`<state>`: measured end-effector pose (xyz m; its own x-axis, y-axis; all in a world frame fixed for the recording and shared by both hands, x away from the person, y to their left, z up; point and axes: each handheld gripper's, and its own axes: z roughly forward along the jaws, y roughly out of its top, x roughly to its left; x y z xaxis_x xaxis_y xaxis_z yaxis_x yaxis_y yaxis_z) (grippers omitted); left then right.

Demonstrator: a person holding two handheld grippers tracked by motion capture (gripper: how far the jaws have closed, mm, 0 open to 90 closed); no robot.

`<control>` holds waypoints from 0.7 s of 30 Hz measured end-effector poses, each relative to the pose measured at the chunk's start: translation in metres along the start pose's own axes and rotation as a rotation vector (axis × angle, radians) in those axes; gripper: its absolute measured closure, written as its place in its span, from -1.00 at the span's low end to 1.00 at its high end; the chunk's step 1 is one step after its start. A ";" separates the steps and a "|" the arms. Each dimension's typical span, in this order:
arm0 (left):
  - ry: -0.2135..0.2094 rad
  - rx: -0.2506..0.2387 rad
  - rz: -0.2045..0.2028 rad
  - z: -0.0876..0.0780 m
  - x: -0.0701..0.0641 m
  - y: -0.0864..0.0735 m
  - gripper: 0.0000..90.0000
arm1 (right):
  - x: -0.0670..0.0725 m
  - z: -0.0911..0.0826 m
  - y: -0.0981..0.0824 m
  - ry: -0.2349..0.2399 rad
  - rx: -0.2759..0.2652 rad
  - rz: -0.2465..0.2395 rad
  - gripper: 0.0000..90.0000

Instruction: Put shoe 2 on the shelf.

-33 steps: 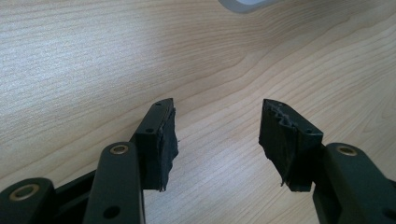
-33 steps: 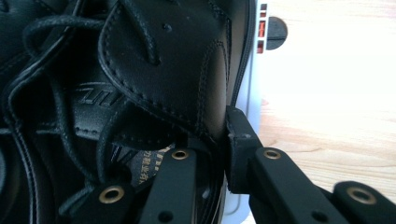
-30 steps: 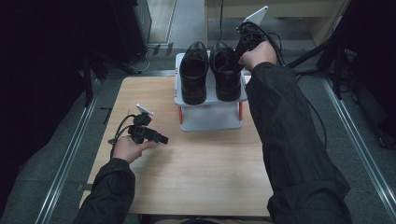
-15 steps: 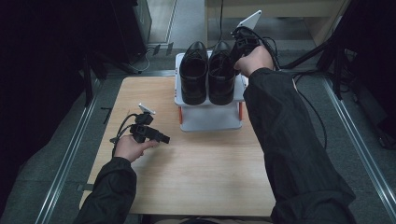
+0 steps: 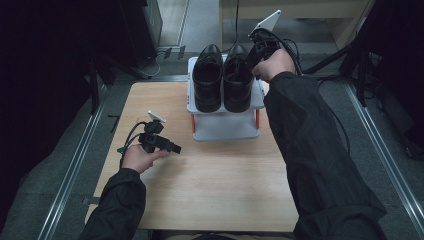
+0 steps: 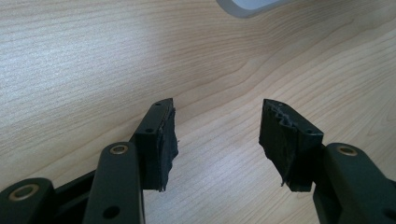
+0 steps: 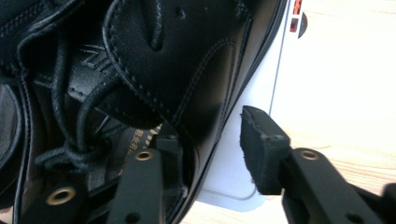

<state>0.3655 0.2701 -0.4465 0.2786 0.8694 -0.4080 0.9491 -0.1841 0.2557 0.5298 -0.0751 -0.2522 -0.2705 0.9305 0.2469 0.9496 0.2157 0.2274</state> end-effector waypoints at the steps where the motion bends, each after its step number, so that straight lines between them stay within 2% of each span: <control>1: 0.000 -0.001 -0.002 0.000 0.000 0.000 0.01 | -0.001 -0.002 0.000 0.002 0.001 -0.001 0.32; 11: 0.008 0.001 0.003 -0.002 0.002 -0.002 0.01 | -0.008 -0.033 -0.004 0.057 -0.050 -0.020 0.24; 14: 0.008 -0.001 -0.002 -0.002 0.002 -0.002 0.01 | -0.013 -0.048 -0.007 0.063 -0.088 -0.035 0.24; 19: 0.010 0.002 -0.005 -0.001 0.002 -0.001 0.01 | -0.027 -0.068 -0.015 0.086 -0.112 -0.061 0.24; 21: 0.012 -0.002 -0.001 -0.002 0.003 -0.001 0.01 | -0.033 -0.072 -0.018 0.074 -0.115 -0.086 0.21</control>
<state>0.3646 0.2734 -0.4465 0.2762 0.8748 -0.3981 0.9489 -0.1825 0.2575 0.5099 -0.1308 -0.1967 -0.3648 0.8848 0.2899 0.8993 0.2541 0.3560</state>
